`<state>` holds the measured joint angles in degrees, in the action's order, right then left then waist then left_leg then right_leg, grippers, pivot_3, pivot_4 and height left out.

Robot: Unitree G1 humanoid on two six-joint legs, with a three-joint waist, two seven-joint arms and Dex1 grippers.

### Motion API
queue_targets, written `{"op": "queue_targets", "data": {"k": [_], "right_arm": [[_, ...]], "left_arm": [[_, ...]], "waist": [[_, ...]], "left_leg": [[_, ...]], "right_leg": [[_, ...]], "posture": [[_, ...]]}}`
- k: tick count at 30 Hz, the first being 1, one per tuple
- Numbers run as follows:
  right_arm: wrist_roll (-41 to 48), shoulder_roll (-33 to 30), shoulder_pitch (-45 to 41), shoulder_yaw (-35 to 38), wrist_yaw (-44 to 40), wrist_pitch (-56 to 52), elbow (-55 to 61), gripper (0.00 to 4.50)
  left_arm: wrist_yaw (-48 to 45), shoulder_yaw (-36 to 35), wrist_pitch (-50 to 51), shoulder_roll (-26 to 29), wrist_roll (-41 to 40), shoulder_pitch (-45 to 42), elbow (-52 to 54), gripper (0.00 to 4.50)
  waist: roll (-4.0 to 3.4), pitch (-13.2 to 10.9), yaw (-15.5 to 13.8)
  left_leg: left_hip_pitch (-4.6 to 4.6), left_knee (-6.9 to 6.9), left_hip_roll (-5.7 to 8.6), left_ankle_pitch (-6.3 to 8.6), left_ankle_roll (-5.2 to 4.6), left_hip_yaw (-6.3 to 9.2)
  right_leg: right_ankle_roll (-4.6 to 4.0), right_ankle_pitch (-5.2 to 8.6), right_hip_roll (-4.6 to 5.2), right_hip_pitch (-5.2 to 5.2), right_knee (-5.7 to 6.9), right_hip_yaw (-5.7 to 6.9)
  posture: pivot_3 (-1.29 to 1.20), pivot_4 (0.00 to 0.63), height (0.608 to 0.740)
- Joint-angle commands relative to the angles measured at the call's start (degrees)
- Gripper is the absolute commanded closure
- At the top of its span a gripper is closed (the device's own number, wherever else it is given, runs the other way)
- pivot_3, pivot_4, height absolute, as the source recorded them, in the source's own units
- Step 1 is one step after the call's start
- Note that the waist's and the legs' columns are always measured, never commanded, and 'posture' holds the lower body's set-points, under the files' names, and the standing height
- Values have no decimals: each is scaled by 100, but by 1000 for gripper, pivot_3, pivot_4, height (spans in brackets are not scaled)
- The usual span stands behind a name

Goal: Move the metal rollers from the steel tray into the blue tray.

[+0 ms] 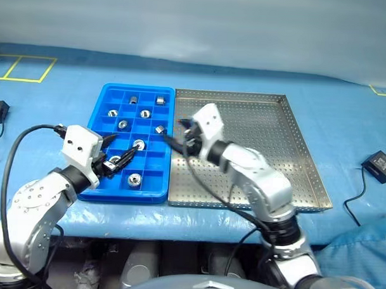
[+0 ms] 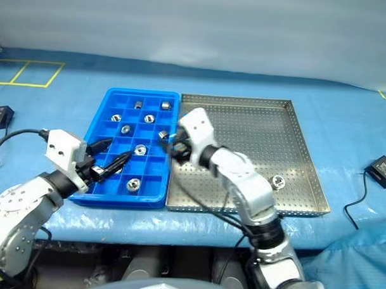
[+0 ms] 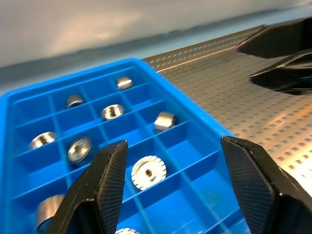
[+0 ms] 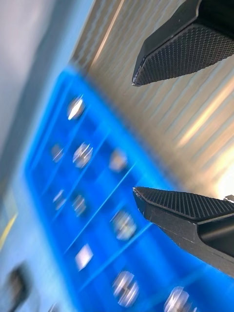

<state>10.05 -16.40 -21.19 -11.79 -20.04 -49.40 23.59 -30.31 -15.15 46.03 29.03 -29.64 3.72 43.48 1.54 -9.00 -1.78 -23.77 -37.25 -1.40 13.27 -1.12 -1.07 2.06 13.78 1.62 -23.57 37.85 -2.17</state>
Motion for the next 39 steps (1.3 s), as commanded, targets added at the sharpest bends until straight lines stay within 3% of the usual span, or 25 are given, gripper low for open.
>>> {"op": "queue_targets", "data": {"k": [1, 6, 24, 29, 36, 39], "right_arm": [[-446, -650, 287, 224, 197, -318, 308, 1012], [-765, -1358, 759, 506, 323, -686, 466, 1012], [-708, -926, 1588, 1311, 706, -951, -1, 1012], [-663, -810, 1553, 1294, 668, -940, -29, 2527], [-600, -737, 1349, 1087, 532, -744, 91, 2625], [-135, -232, 949, 749, 242, -645, 510, 2625]], "left_arm": [[-344, 562, -201, 44, -210, -129, -8, 1160], [-528, 1182, -412, 97, -1, -412, -439, 1160], [-480, 1559, -643, 188, 75, -538, -816, 1160], [-431, 1533, -653, 248, 103, -508, -821, 1160], [-212, 1359, -590, 426, 280, -320, -768, 1160], [24, 1016, -447, 703, 505, -108, -699, 1160]], "waist": [[-2, -1, 33], [-5, -1, 224], [-5, -1, 396], [-5, -1, 393], [-5, -1, 410], [-6, -3, 461]], "left_leg": [[-2, 0, 0, 1, -1, -6], [3, 2, -8, 1, -3, -18], [6, -14, -12, 4, -11, -34], [6, -19, -11, 4, -14, -36], [7, -22, -13, 4, -16, -42], [8, -22, -19, 4, -16, -48]], "right_leg": [[0, 0, -3, -4, 0, -6], [13, -7, -37, -8, 7, -22], [56, -20, -49, -5, 8, -46], [59, -15, -48, -3, 7, -49], [59, -15, -48, -3, 8, -53], [60, -16, -53, -9, 13, -59]], "posture": [[35, 150, 740], [-15, 150, 740], [-50, 150, 740], [-45, 150, 740], [-27, 150, 740], [-12, 150, 740]]}}
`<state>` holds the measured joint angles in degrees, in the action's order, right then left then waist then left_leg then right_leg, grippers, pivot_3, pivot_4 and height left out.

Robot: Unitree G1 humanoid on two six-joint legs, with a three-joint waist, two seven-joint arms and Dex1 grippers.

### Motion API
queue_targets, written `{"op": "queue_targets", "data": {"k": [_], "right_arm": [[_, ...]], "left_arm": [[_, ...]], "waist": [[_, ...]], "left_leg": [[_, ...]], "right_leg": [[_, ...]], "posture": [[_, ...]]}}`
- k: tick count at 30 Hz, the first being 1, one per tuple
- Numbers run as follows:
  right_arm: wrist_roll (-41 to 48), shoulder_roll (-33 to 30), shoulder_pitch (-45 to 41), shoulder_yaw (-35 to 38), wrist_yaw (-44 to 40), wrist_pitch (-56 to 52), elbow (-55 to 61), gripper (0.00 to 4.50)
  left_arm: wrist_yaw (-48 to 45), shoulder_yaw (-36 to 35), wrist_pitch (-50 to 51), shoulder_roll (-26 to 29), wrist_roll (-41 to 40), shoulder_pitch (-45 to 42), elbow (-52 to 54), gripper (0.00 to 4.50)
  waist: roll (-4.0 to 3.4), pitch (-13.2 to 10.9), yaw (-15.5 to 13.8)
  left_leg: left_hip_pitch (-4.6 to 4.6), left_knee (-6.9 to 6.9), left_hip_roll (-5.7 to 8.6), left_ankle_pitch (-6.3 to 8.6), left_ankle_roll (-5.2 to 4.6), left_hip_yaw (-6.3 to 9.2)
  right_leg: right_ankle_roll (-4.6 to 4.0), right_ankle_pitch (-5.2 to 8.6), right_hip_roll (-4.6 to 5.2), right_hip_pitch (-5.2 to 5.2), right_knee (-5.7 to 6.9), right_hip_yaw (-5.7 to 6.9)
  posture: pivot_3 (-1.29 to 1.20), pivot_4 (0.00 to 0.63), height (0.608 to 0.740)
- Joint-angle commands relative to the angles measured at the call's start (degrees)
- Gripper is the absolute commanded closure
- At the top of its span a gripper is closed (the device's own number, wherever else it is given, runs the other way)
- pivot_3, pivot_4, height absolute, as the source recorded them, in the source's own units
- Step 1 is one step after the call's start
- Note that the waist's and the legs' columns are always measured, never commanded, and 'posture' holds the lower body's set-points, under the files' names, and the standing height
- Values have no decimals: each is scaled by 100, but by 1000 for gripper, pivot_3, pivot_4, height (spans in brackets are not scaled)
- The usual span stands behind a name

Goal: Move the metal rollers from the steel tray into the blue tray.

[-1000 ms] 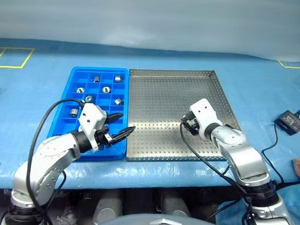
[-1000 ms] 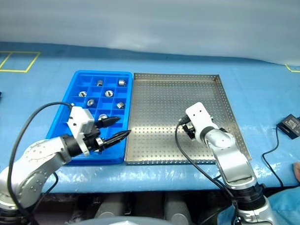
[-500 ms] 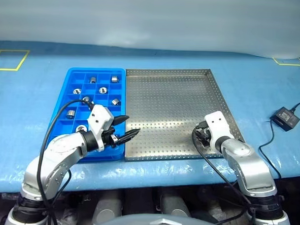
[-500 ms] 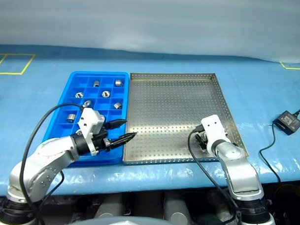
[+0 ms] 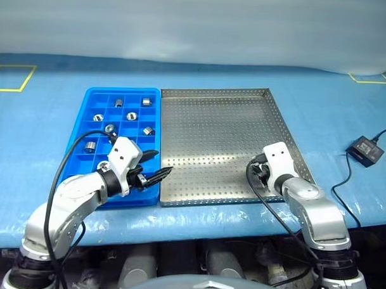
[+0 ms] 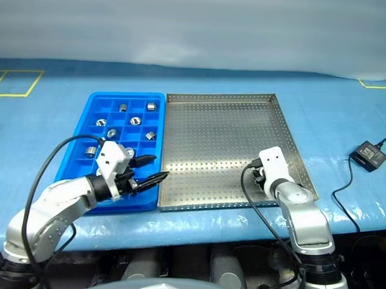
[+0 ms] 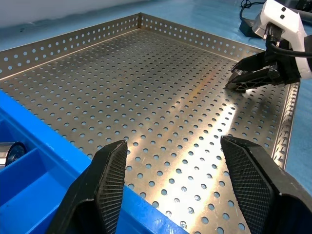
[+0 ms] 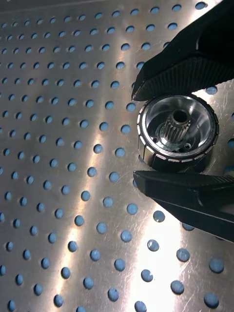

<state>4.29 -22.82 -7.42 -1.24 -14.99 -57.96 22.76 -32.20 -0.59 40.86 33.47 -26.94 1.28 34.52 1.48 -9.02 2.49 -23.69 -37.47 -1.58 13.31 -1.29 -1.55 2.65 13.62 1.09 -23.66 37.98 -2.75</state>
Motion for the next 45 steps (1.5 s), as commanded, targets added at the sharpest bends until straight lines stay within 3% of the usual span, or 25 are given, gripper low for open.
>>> {"op": "queue_targets", "data": {"k": [1, 7, 10, 17, 24, 30, 33, 37, 41, 43, 45], "right_arm": [[604, 634, -605, -531, -385, 229, 725, 2625], [791, 1391, -1328, -1742, -888, 859, 227, 2625], [392, 1662, -1778, -2430, -951, 1536, -784, 2625], [255, 2187, -2165, -2680, -1172, 2345, -1931, 2625], [228, 2223, -2163, -2709, -1333, 2468, -2020, 2625], [156, 2138, -2019, -2555, -1299, 2548, -1735, 703], [155, 2023, -1821, -2291, -1169, 2653, -1311, 703], [353, 1815, -1450, -1476, -963, 2735, -729, 703], [763, 1154, -953, -799, -1384, 2655, -359, 524], [743, 610, -685, -680, -1691, 2732, -316, 100], [843, 216, -503, -567, -1921, 2690, -273, 0]], "left_arm": [[255, -558, 110, 367, 277, 221, 257, 1160], [453, -893, 283, 885, 683, 632, 370, 1160], [584, -1202, 338, 826, 735, 921, 421, 1160], [781, -1244, 429, 558, 661, 1186, 819, 1160], [857, -1141, 495, 386, 680, 1251, 955, 1160], [832, -1015, 486, 359, 656, 1013, 823, 1160], [868, -865, 435, 265, 672, 838, 713, 1160], [1233, -711, 340, -346, 672, 478, 529, 1160], [1288, -542, 162, -728, 688, 298, 381, 1160], [1156, -498, 35, -714, 655, 313, 349, 798], [968, -466, -53, -630, 614, 351, 302, 260]], "waist": [[-1, -2, 70], [-3, -3, 18], [-1, -3, -66], [6, -2, -225], [6, -2, -381], [6, -2, -413], [6, -2, -416], [7, -1, -425], [9, 1, -414], [8, 0, -394], [5, -1, -352]], "left_leg": [[0, 0, -6, 0, 1, -1], [-2, 6, -22, -2, 7, 17], [-1, 13, -4, -1, 6, 18], [0, 16, -2, -3, 10, 24], [0, 23, -1, -6, 16, 32], [0, 22, 1, -7, 17, 31], [-2, 22, 2, -7, 17, 31], [-3, 21, 9, -7, 16, 31], [-2, 17, 11, -6, 12, 30], [-1, 17, 11, -4, 9, 27], [-3, 18, 9, -4, 9, 26]], "right_leg": [[1, 0, -6, -4, 3, -2], [-6, -11, -24, -5, 6, 4], [-23, -13, 6, -4, -4, 22], [-28, -12, 29, 1, -10, 32], [-29, -11, 28, 0, -7, 41], [-58, 5, 27, 1, -6, 41], [-55, 4, 27, 0, -7, 41], [-48, 0, 25, 2, -6, 42], [-23, -15, 23, 10, -11, 41], [-24, -14, 23, 9, -12, 38], [-27, -12, 20, 7, -11, 38]], "posture": [[-8, 150, 740], [34, 150, 740], [81, 150, 740], [165, 150, 740], [174, 150, 740], [140, 150, 740], [126, 150, 740], [104, 150, 740], [80, 150, 740], [68, 150, 740], [59, 150, 740]]}}
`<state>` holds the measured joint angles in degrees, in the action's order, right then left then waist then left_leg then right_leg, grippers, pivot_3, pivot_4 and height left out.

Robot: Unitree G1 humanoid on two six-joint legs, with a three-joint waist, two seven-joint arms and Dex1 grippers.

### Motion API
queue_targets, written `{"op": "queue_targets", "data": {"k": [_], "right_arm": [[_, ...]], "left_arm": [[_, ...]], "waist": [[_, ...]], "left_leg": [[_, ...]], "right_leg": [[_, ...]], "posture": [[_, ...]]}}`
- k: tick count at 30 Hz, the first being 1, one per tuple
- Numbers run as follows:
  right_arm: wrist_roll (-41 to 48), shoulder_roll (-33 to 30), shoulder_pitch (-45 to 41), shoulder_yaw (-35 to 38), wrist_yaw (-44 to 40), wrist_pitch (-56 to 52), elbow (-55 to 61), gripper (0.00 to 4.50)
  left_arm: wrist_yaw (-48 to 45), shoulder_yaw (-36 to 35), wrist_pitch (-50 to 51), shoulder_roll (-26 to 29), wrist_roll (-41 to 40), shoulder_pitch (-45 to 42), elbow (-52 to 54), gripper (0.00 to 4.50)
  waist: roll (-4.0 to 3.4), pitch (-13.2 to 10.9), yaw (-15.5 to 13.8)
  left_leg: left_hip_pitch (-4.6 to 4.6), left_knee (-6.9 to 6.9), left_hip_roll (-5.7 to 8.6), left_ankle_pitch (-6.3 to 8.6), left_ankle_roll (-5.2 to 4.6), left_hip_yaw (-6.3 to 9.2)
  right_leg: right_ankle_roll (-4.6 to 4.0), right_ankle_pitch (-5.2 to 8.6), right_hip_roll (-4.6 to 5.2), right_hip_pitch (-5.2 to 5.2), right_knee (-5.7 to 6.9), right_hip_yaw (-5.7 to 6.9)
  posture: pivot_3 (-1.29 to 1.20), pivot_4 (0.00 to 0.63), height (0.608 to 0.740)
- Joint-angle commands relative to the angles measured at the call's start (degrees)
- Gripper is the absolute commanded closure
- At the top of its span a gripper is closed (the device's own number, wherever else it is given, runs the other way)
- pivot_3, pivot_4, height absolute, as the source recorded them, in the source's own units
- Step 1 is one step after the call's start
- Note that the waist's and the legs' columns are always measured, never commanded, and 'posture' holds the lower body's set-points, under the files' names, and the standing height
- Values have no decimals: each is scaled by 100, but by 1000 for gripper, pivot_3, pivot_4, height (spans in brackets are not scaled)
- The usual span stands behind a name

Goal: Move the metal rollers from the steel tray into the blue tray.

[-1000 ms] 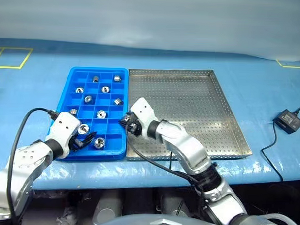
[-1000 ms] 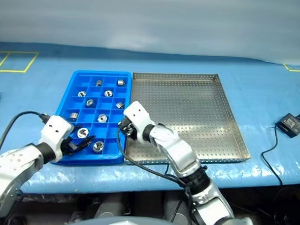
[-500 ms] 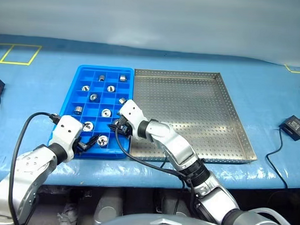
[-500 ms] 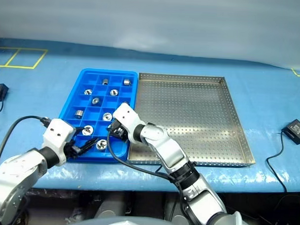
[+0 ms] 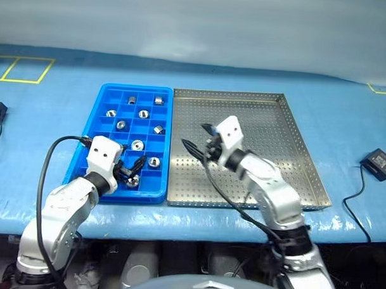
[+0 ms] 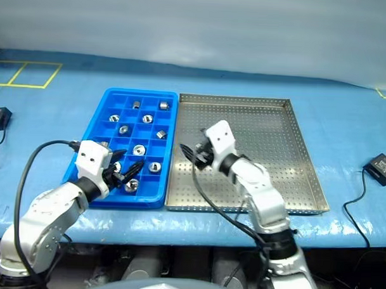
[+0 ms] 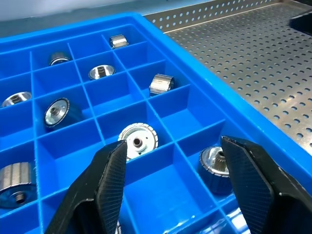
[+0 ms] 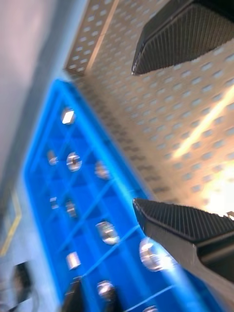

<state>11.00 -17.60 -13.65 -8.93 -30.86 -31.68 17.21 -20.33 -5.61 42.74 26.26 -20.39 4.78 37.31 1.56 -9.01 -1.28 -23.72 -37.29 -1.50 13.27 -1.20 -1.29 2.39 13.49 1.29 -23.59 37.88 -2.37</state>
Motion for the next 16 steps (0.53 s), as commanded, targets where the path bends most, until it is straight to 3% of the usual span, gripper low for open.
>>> {"op": "queue_targets", "data": {"k": [1, 6, 16], "right_arm": [[247, -506, 209, 225, -505, 40, 336, 0], [230, -938, 312, 274, -616, 31, 402, 0], [450, -1212, 385, 230, -963, 12, 580, 0]], "left_arm": [[-327, 70, -308, 113, -67, 13, -17, 29], [-486, 385, -602, 35, 3, -222, -230, 29], [-725, 295, -761, 104, -109, -306, -392, 29]], "waist": [[-4, -2, 61], [-7, -2, 126], [-6, -2, 176]], "left_leg": [[2, 1, -2, 0, 0, -2], [6, -3, -10, -1, 1, -6], [2, -16, -3, 2, -7, -8]], "right_leg": [[-2, 1, -2, -1, 1, -3], [-26, 16, -16, 0, 7, -10], [4, -1, -10, 4, 4, -14]], "posture": [[55, 150, 740], [38, 150, 740], [31, 150, 740]]}}
